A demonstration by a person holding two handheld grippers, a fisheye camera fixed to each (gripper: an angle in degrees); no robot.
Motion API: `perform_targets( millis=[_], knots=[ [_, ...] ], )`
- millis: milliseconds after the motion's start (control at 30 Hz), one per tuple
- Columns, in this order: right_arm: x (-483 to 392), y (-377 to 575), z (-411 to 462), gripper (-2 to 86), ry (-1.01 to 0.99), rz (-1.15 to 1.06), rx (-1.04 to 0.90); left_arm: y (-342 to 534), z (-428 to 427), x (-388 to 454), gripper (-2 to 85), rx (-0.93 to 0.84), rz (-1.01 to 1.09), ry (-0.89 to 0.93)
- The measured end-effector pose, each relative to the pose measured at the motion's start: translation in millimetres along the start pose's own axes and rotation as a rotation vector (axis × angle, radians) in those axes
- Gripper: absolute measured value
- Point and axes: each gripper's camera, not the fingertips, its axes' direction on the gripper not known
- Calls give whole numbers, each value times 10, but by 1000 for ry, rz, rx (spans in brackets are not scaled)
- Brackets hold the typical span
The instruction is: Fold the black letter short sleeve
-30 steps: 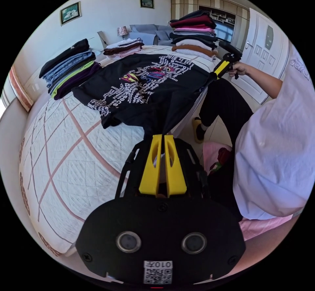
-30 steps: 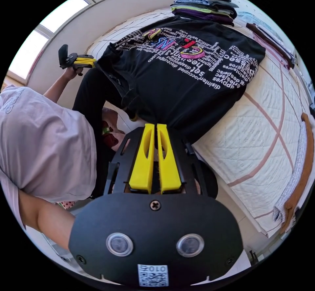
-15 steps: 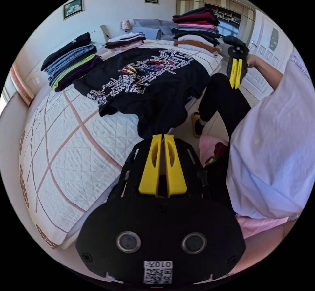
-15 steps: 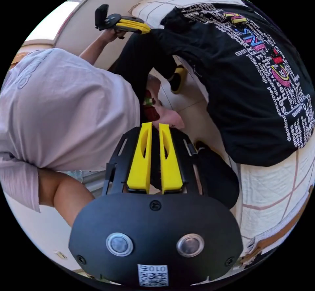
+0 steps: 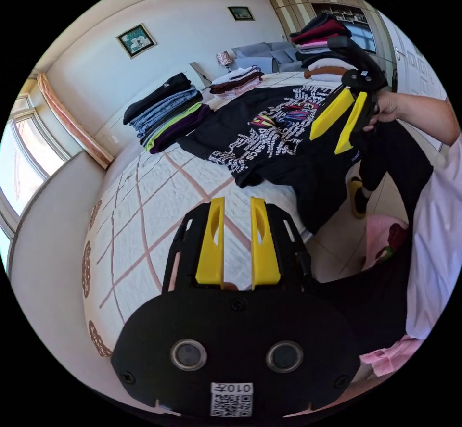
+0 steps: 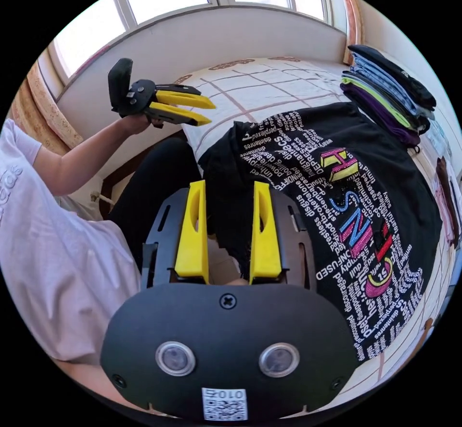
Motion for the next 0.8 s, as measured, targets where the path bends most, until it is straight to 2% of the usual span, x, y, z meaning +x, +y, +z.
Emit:
perform_targets(
  millis=[233,400,567,667,800],
  knots=[
    [-38,76,160,94,-46,45,-18,-298,305,-88,20,-10,270,69],
    [-198,207,157,41,70,80,-53,-429,287,-183,0,-29,340,36],
    [-434,124,-226,35,-152,17,96,-453,86,-702,-3,-37,236,-7],
    [-546,-48,-243,35,-216,-31,141,-401,-33,-1229,-3,-50,77,-33],
    [-594,-263,39,36,-259,-71,97,-355,-11,-1882,-2,-113,-191,211]
  ],
)
